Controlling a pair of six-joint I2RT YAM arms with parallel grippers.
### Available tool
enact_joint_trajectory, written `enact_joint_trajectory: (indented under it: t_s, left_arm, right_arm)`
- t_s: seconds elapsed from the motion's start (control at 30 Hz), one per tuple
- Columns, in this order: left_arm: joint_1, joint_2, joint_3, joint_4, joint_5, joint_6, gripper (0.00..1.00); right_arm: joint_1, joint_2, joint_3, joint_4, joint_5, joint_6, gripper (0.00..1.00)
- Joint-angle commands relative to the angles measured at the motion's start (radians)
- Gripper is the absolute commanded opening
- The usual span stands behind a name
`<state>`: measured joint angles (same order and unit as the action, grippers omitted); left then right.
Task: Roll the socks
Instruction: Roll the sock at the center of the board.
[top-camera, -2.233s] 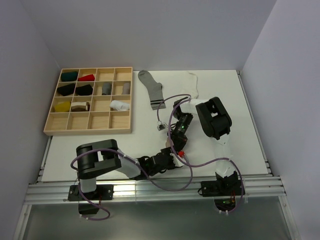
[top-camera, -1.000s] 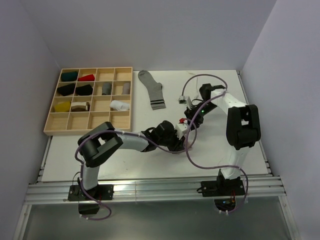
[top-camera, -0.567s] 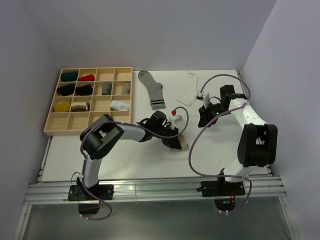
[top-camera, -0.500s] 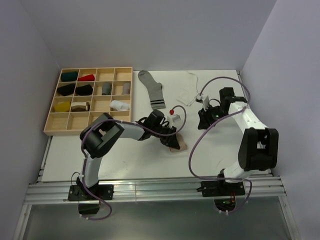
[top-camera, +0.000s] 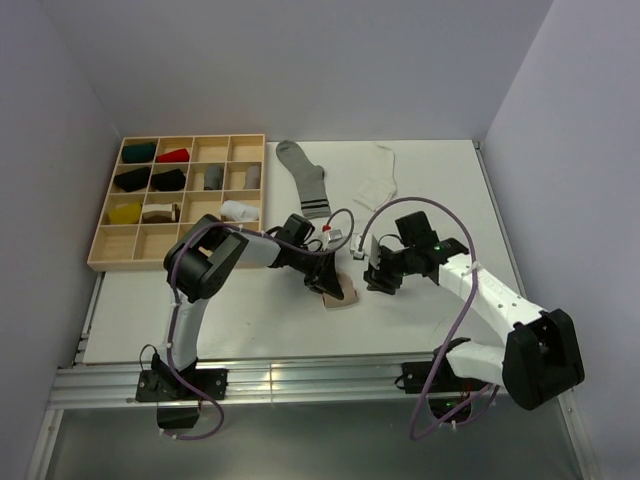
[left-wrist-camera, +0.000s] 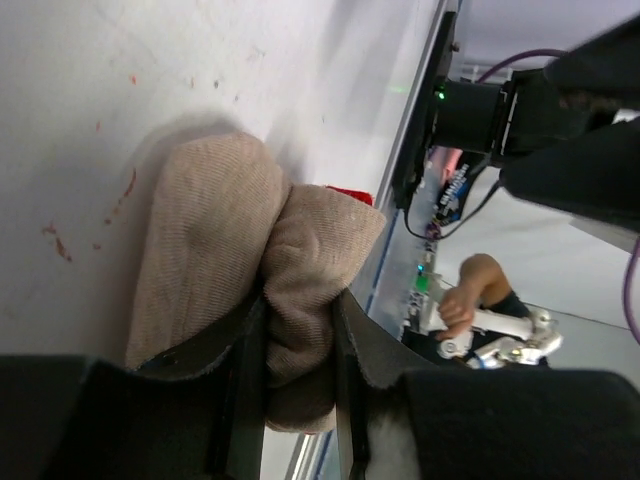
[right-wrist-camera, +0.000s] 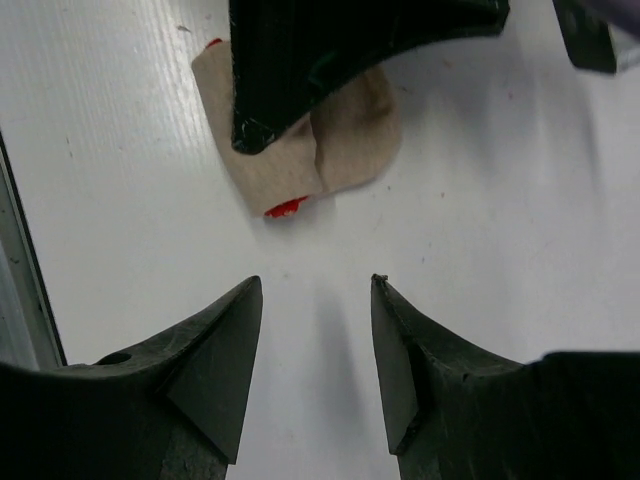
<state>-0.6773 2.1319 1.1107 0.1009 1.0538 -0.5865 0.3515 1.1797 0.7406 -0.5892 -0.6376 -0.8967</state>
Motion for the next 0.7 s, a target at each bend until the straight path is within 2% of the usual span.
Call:
enact_joint_trajectory:
  t_s: [0.0, 0.3, 0.67]
  left_arm:
    - [0.004, 0.065, -0.038, -0.125, -0.040, 0.008, 0.00]
    - [0.007, 0.079, -0.068, -0.076, -0.018, -0.022, 0.00]
    - [0.008, 0.082, -0.071, -0.078, -0.015, -0.024, 0.00]
  right_arm:
    - [0.069, -0.003, -0.009, 0.091, 0.021, -0.004, 0.55]
    - [0.340, 0.009, -0.128, 0.256, 0.205, -0.004, 0.56]
    - [0.455, 0.055, -0.159, 0.356, 0.300, 0.027, 0.57]
